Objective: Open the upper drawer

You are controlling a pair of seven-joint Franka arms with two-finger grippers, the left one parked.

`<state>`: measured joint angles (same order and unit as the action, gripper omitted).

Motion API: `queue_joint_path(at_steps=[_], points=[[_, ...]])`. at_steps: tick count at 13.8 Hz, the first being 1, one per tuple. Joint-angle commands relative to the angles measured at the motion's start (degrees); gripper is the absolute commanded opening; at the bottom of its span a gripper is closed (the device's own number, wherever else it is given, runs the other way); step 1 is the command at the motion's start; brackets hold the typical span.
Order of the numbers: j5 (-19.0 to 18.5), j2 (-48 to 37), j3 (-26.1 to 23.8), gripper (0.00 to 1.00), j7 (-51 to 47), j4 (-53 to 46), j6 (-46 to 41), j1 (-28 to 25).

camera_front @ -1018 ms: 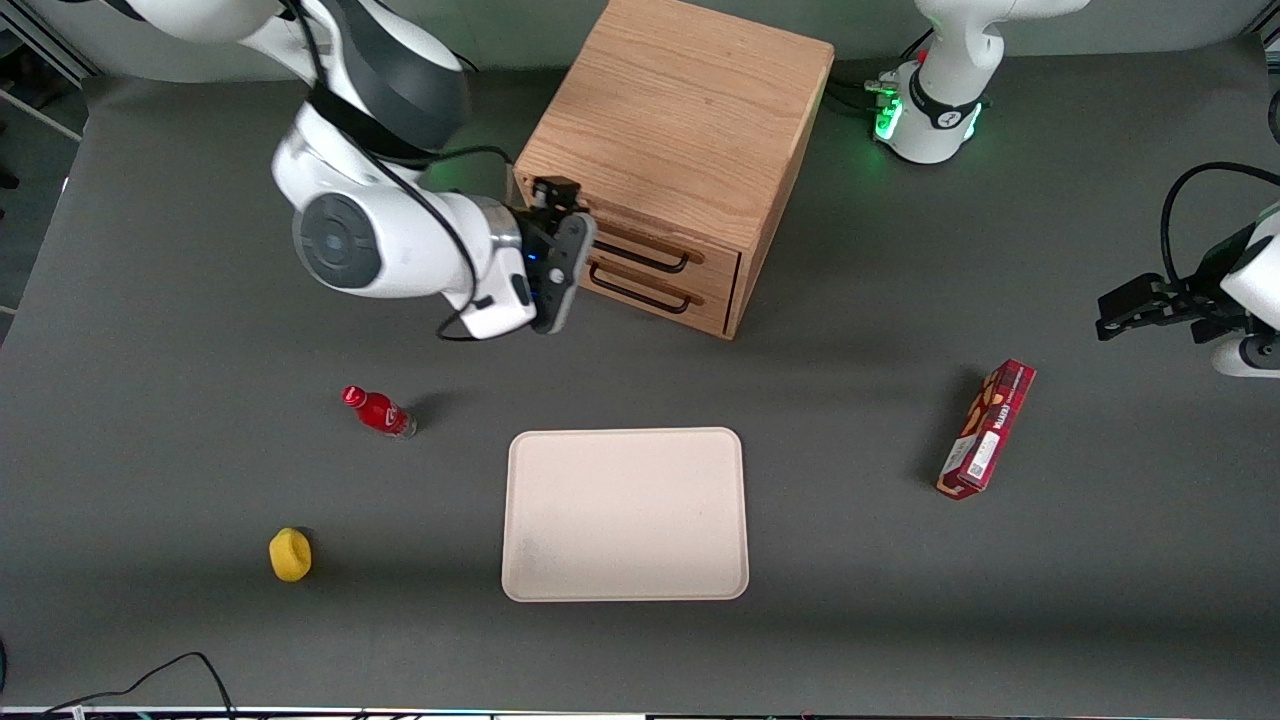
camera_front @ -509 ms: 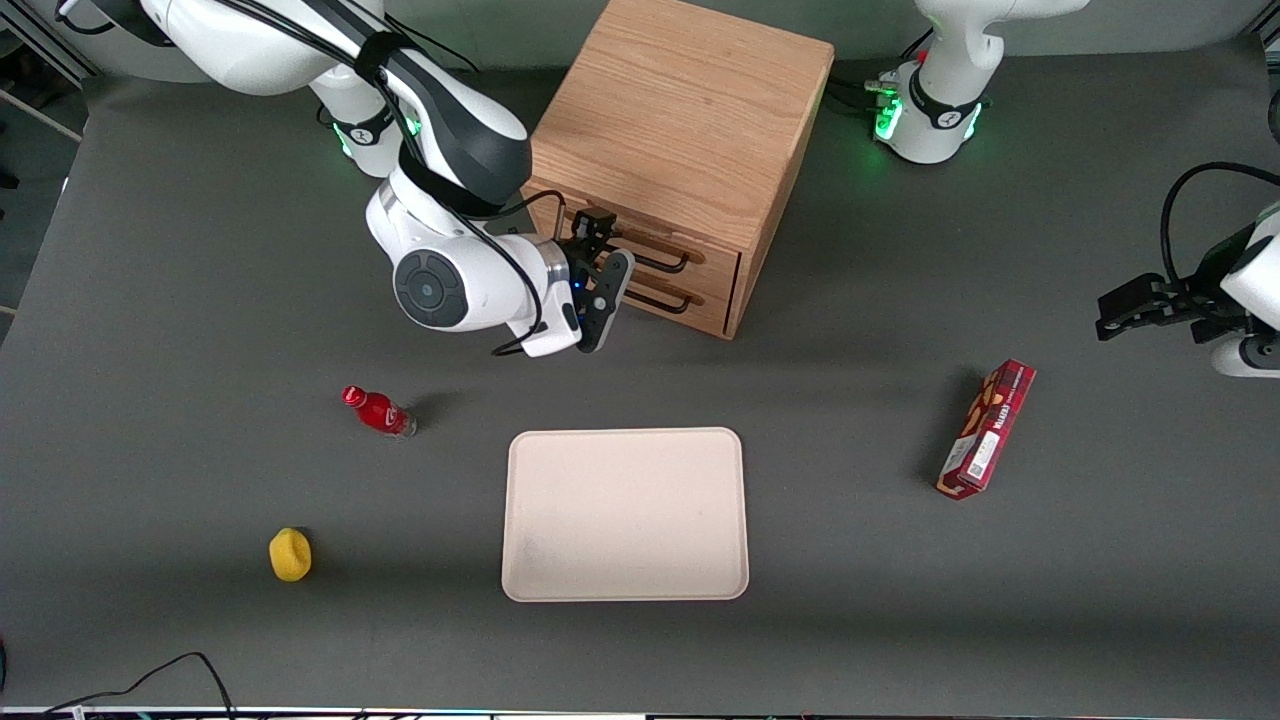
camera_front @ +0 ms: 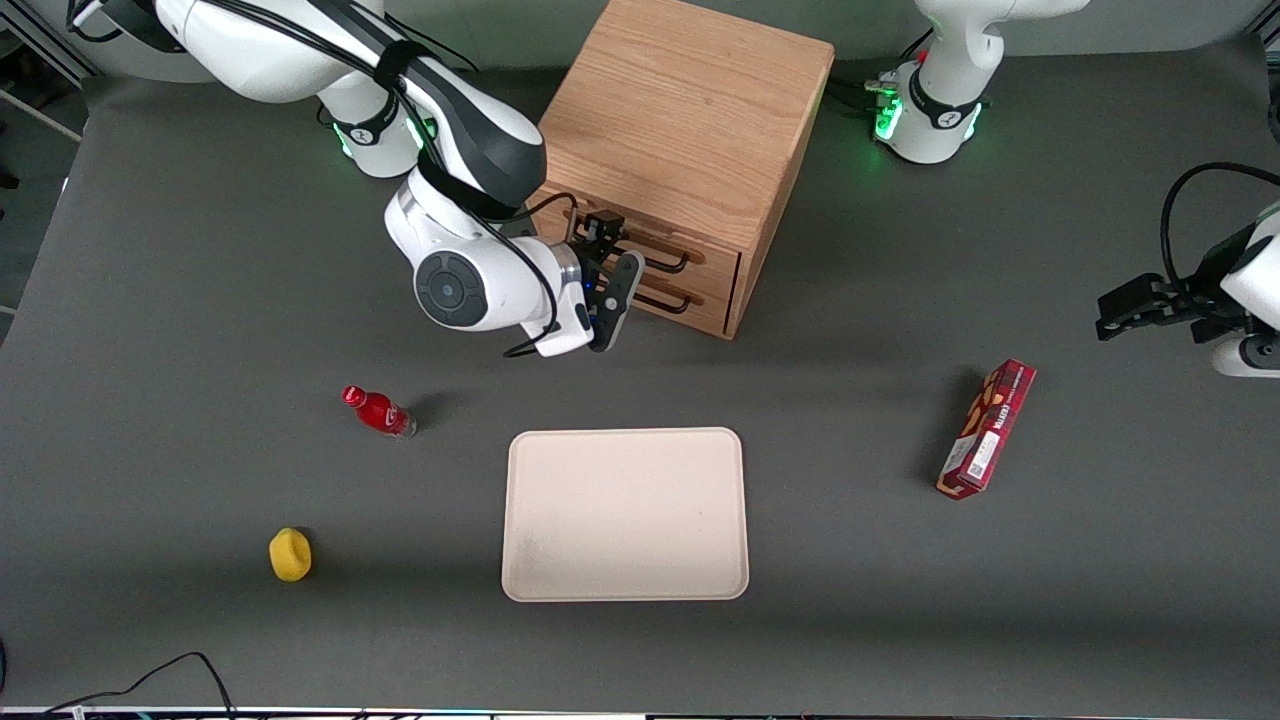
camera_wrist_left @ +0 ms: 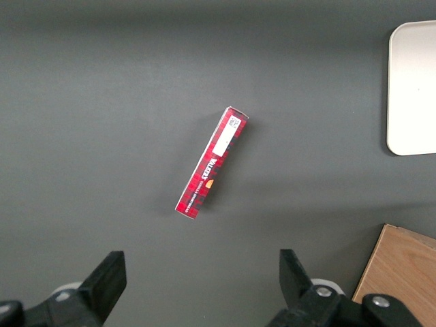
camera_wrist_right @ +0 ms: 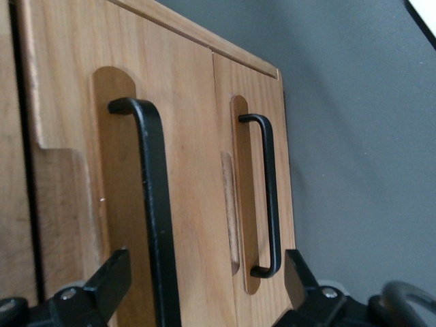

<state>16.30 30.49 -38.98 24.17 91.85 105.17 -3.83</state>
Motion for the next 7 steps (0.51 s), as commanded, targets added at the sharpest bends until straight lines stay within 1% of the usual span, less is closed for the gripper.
queue_joint_path(at_steps=[1,3,5,7], points=[[-2.5,1.2,-0.3,1.0,-0.8,-0.1,1.2,-0.1],[-3.2,2.0,-0.3,1.0,-0.8,-0.2,1.5,-0.1],[-5.1,3.0,-0.4,1.0,-0.9,-0.8,1.6,-0.1],[-6.0,4.4,-0.2,1.0,-1.0,-2.6,1.6,0.0]])
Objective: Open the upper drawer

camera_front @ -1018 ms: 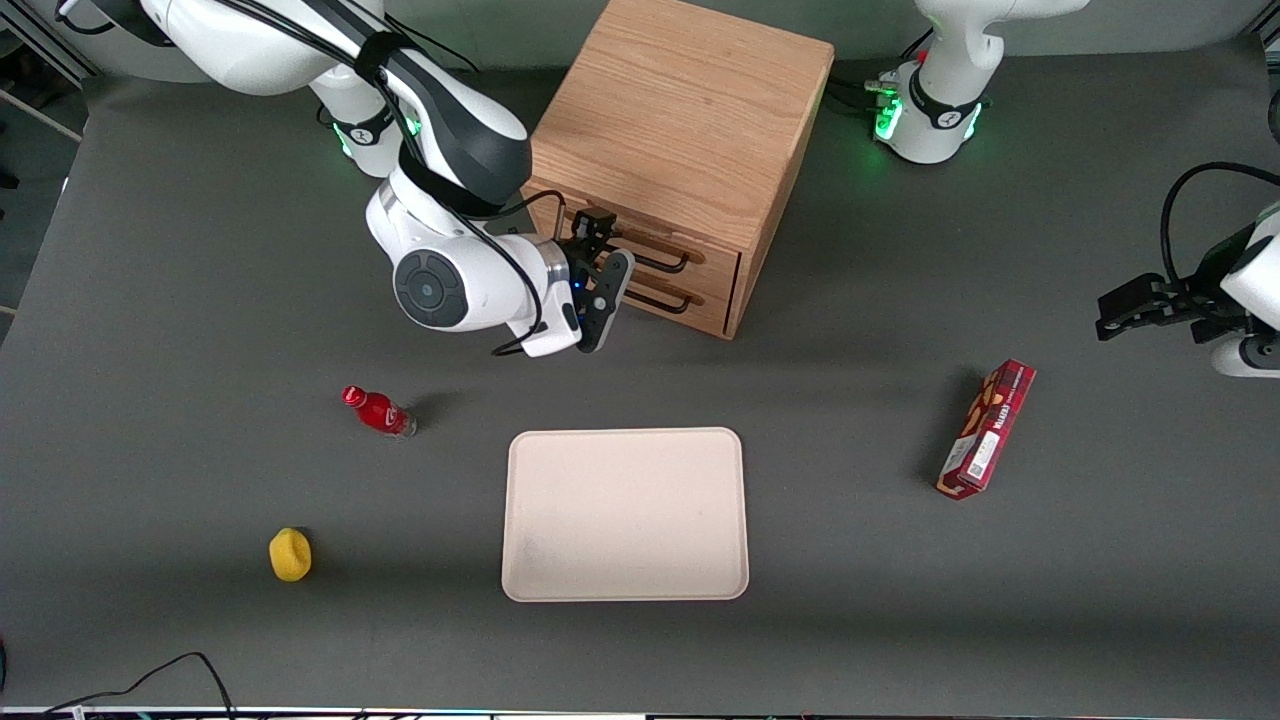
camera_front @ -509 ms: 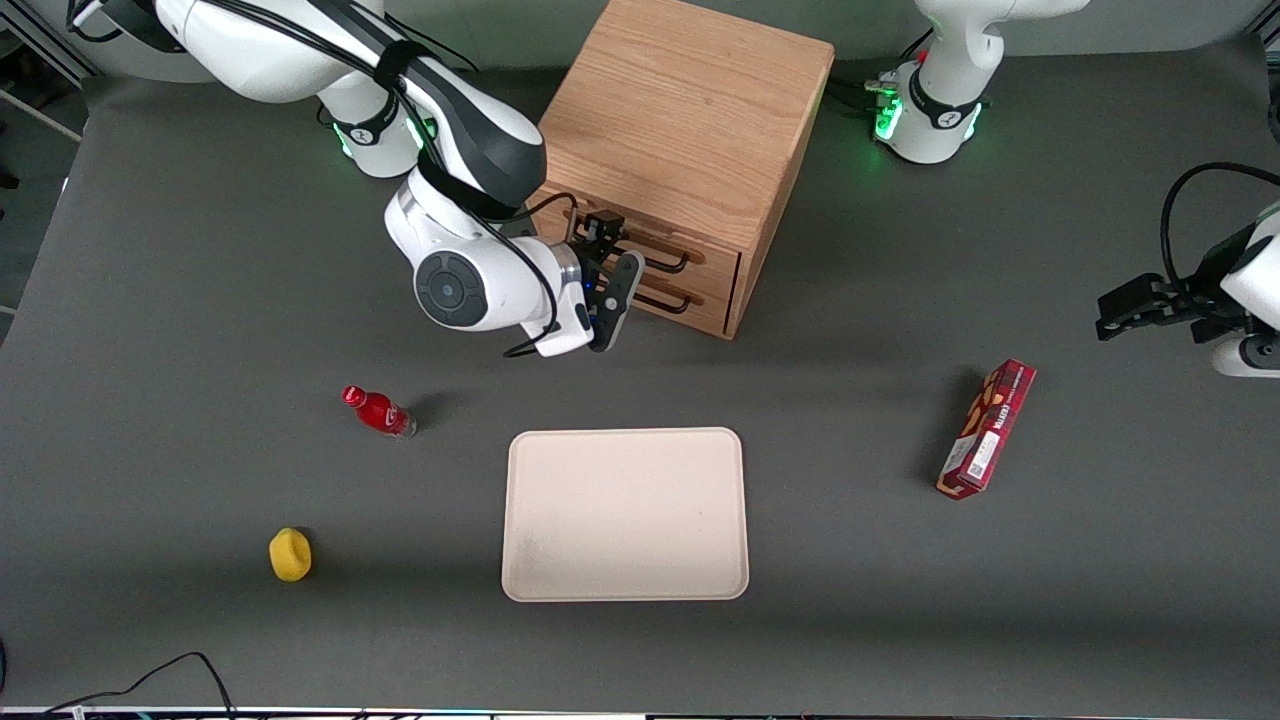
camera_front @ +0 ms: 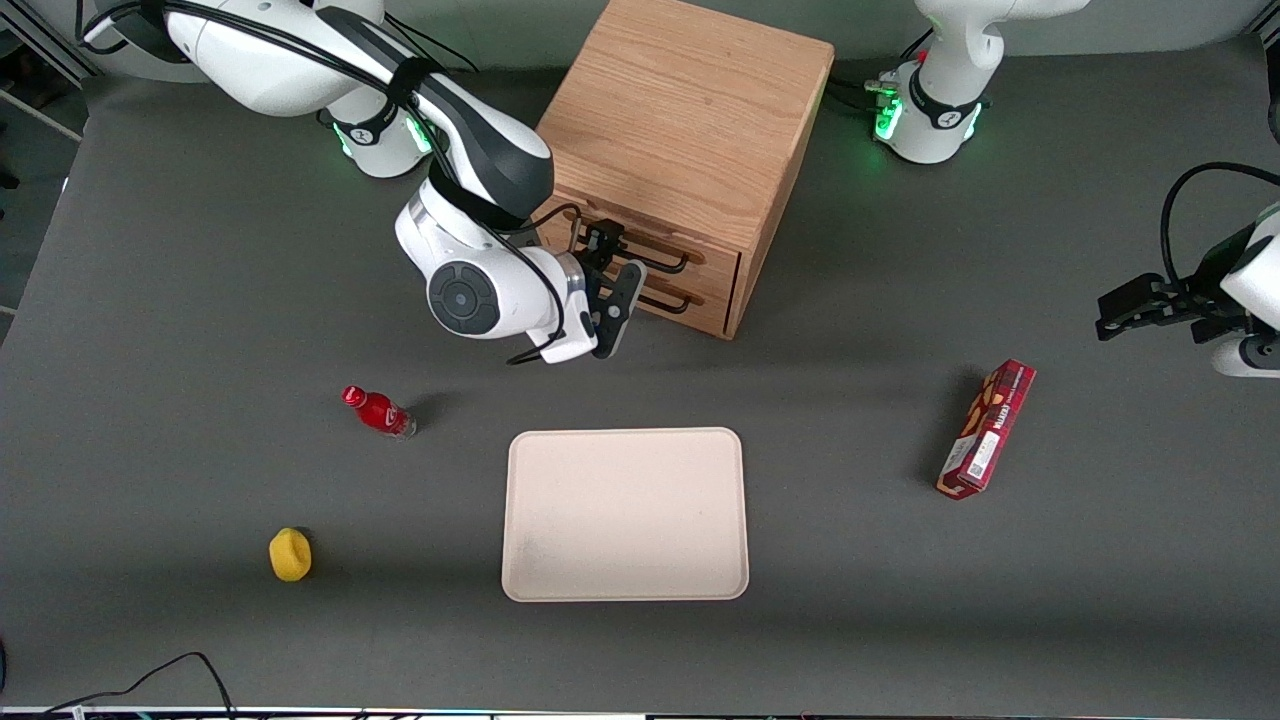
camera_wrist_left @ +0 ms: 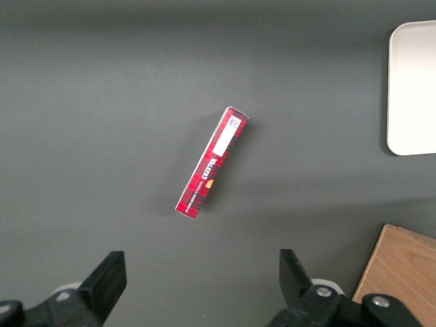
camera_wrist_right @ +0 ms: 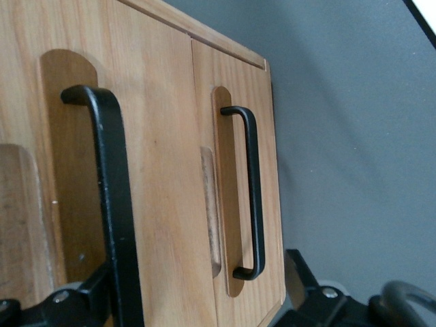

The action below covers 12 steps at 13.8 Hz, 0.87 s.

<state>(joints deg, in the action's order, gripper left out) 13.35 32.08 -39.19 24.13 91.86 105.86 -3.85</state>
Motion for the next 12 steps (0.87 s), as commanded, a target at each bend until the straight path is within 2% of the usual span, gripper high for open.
queue_joint_path(at_steps=[1,7,12], points=[[-3.9,3.3,0.3,1.0,-0.9,-3.6,0.8,0.2],[-9.1,8.6,1.0,1.0,-0.8,-12.4,-5.2,0.5],[-9.7,11.6,3.1,1.0,-0.3,-20.4,-12.4,0.4]])
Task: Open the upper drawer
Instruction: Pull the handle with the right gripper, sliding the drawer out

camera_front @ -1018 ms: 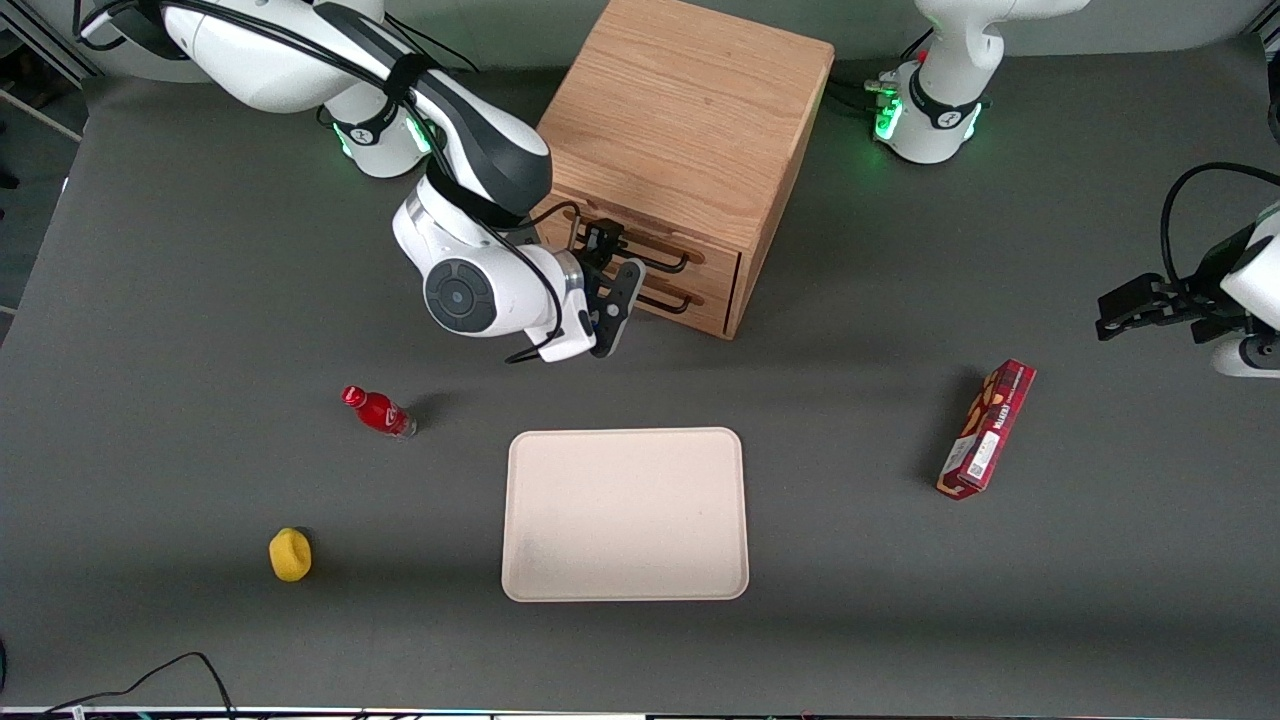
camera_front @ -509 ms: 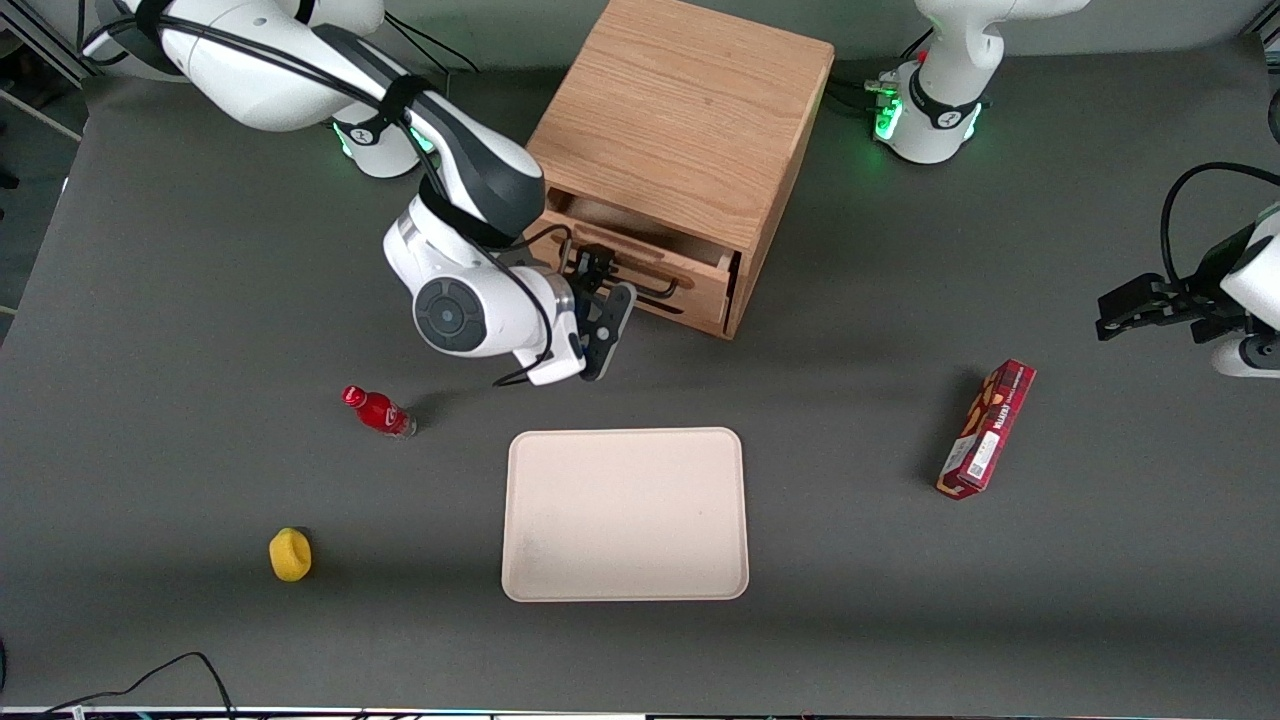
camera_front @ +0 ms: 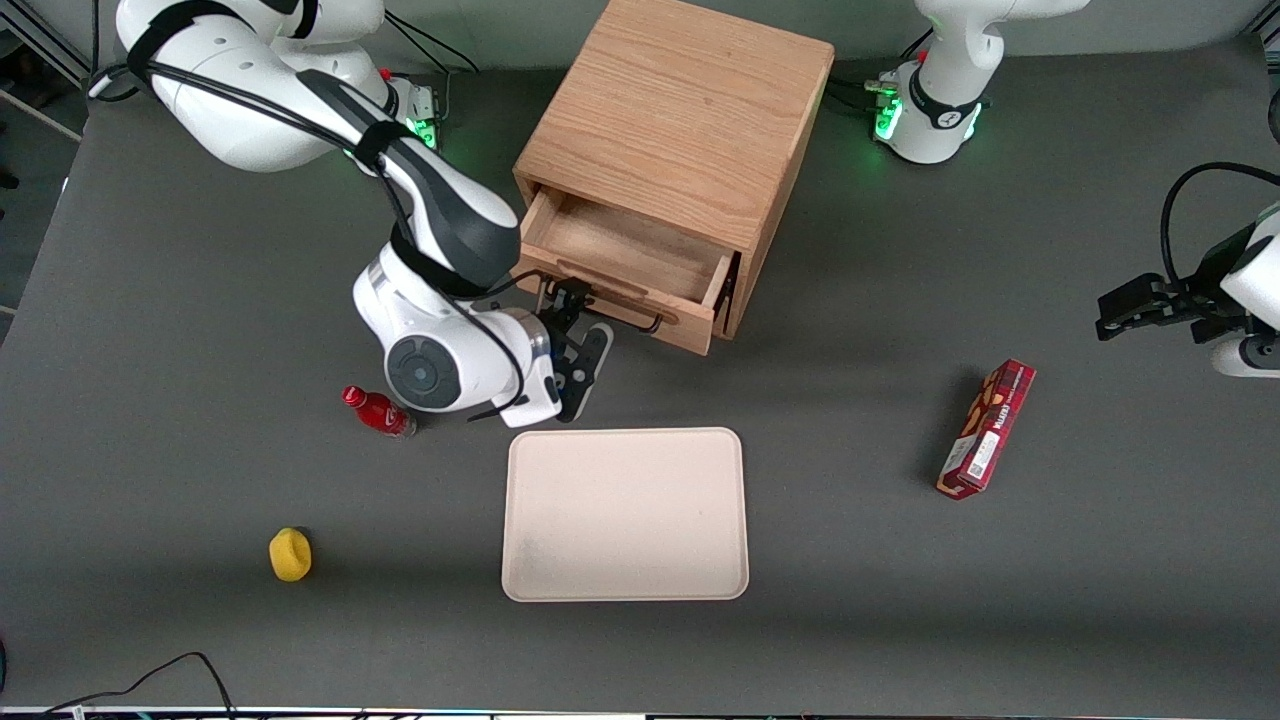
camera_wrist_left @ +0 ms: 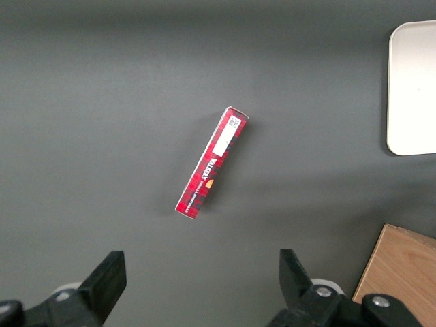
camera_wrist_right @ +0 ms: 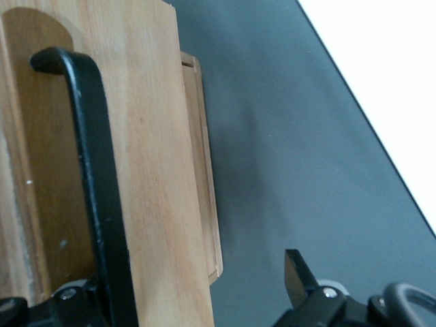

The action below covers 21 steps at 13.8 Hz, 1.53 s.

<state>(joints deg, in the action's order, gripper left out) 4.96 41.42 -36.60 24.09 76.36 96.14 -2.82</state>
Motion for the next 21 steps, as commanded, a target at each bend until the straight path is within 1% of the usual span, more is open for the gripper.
queue_joint_path(at_steps=[1,11,13,15,17,21], points=[[-1.4,2.8,0.6,1.0,-0.1,-5.3,-2.7,-0.4],[-1.5,8.2,0.7,1.0,0.4,-15.9,-3.5,-1.3],[-2.4,8.2,2.1,1.0,4.5,-16.9,-3.5,-1.3],[-2.8,8.2,2.7,1.0,5.8,-17.2,-3.4,-1.3],[-4.1,8.2,3.0,1.0,9.2,-17.7,-3.3,-1.5],[-4.2,8.2,4.5,1.0,15.0,-19.8,-3.4,-1.6]])
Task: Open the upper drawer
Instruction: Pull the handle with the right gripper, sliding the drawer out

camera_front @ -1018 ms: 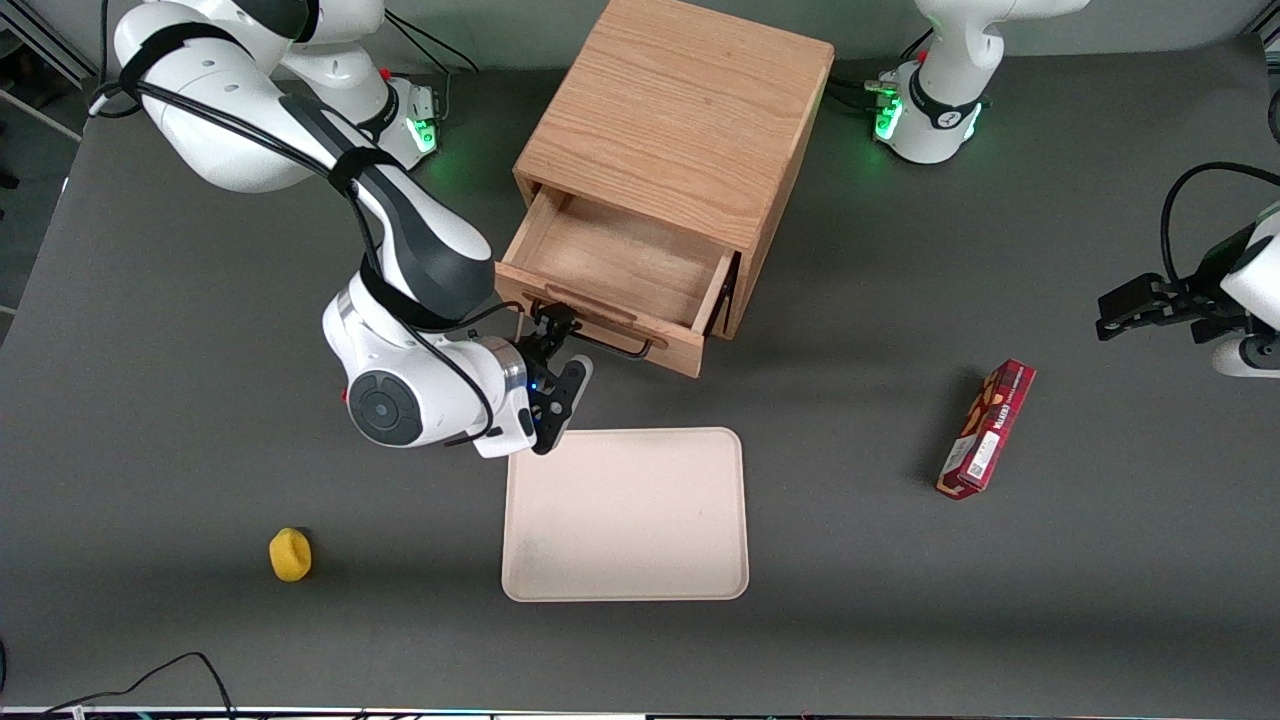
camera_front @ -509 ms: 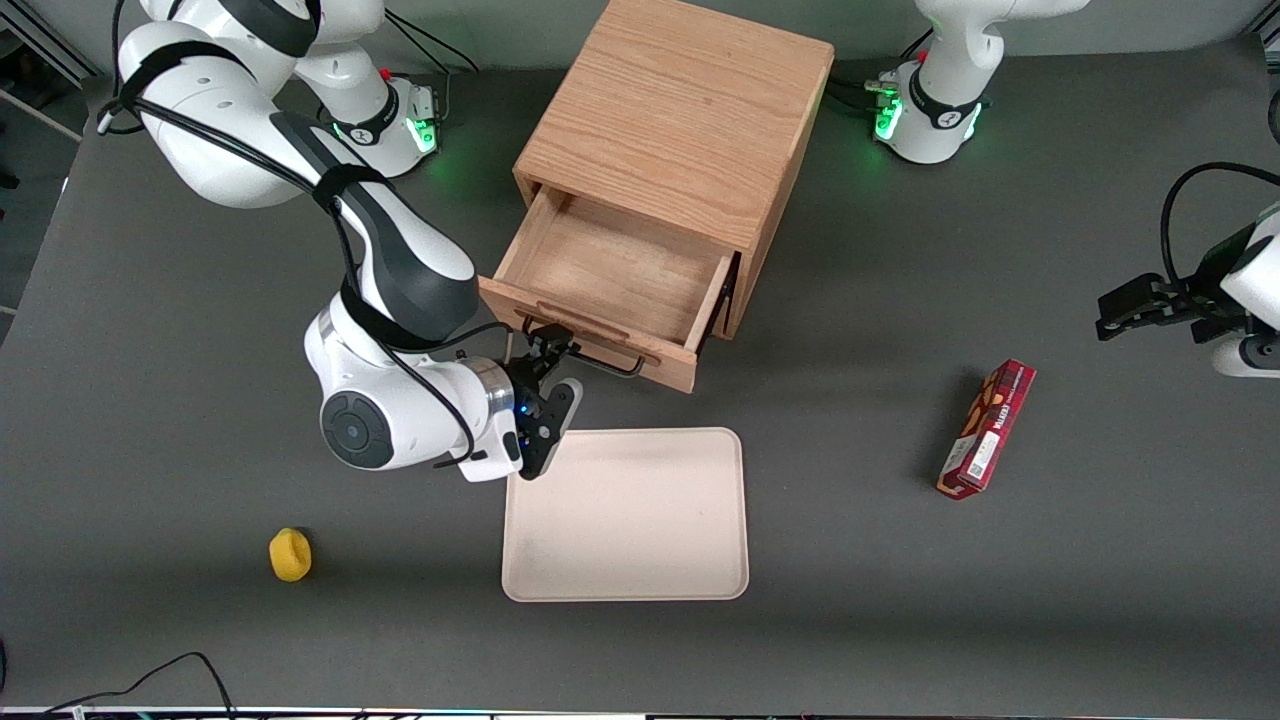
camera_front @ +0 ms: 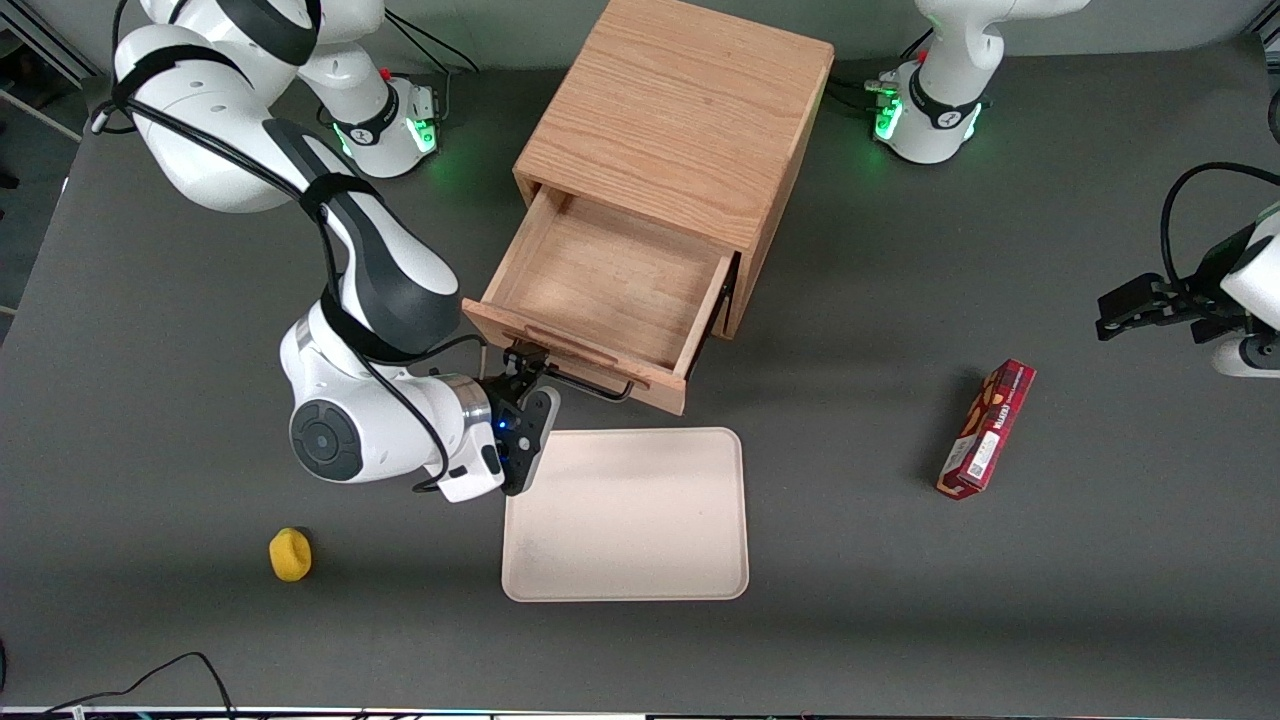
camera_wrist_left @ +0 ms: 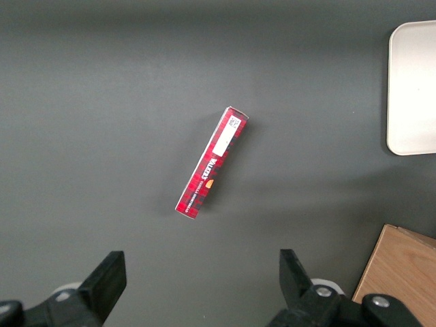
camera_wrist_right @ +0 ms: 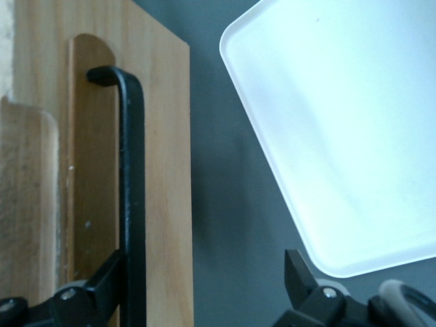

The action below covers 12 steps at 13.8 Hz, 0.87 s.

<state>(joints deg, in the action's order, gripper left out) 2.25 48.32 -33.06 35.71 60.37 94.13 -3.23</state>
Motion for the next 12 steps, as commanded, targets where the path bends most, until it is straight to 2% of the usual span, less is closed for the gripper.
queue_joint_path(at_steps=[1,8,12], points=[[-1.5,1.3,1.4,1.0,5.3,-4.1,-1.3,-1.2],[-1.5,1.3,3.0,1.0,16.6,-5.9,0.5,-1.2],[-1.4,-1.5,2.7,1.0,15.5,-6.2,-2.4,-1.2]])
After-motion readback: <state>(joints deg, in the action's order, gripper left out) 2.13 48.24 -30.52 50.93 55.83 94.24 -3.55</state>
